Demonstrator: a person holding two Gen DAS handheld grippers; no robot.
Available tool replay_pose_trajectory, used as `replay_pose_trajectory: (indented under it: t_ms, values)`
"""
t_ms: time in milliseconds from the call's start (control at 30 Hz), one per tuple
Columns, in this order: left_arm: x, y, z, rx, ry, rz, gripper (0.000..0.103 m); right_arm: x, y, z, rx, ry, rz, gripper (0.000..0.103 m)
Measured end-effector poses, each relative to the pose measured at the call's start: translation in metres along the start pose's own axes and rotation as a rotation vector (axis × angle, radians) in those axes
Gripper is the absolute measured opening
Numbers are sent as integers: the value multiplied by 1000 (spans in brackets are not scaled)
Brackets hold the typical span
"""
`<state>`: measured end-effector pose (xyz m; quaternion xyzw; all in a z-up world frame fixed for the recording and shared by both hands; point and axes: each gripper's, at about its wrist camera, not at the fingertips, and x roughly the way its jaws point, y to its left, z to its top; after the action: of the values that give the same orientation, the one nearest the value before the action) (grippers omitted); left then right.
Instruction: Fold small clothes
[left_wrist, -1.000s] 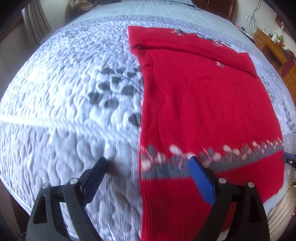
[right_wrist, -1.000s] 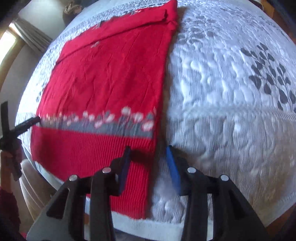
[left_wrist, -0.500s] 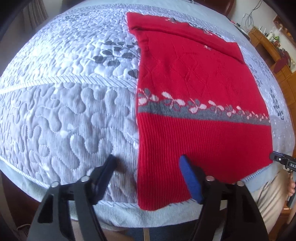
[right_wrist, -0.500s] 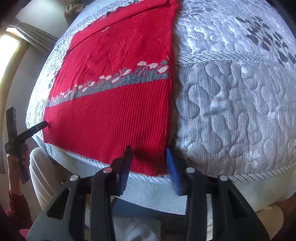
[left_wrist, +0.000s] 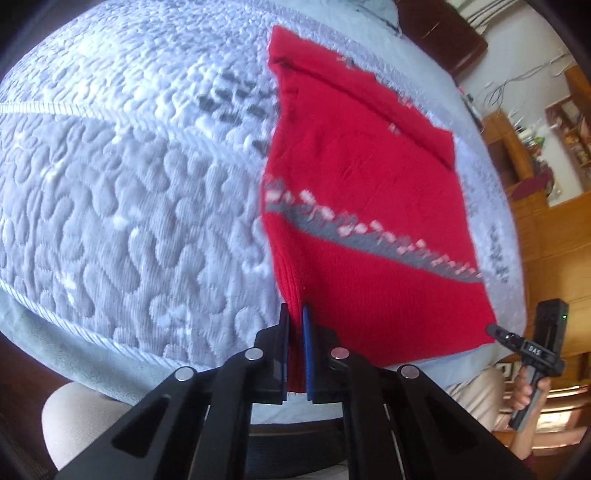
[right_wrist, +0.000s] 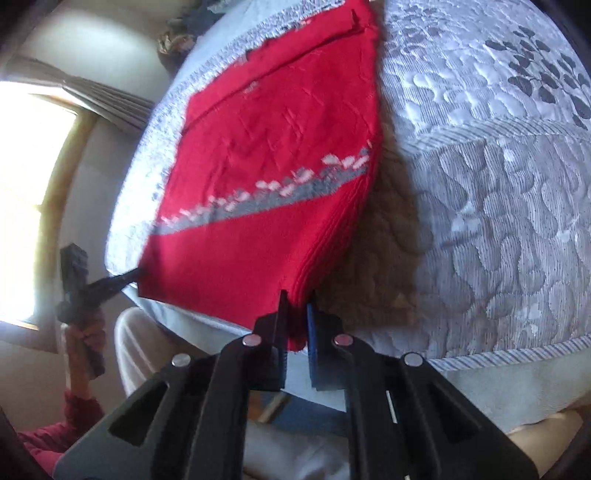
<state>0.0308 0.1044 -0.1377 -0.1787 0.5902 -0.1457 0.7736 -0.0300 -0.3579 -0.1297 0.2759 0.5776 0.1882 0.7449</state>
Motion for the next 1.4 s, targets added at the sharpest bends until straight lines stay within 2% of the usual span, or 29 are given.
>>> replay_pose_trajectory:
  t_ms: [133, 467, 767, 967, 1067, 1233, 1300, 1400]
  values:
    - [-18, -6, 22, -17, -48, -54, 6, -17, 10, 19, -6, -35, 45, 7]
    - [-25, -43, 96, 30, -153, -23, 6, -42, 25, 84, -58, -87, 14, 7]
    - [-19, -56, 176, 6, -250, 12, 6, -40, 34, 182, -68, -130, -36, 7]
    - [-2, -70, 237, 20, -306, 51, 6, -24, 33, 263, -43, -143, -54, 7]
    - [12, -73, 268, 19, -316, 55, 6, -14, 32, 291, -34, -135, -71, 7]
    - [49, -71, 319, 0, -315, 85, 5, 14, 17, 341, 17, -106, -107, 7]
    - [63, -70, 335, -3, -318, 100, 0, 27, 6, 361, 45, -95, -120, 7]
    - [82, -69, 360, -7, -321, 111, 0, 47, -13, 385, 98, -76, -108, 7]
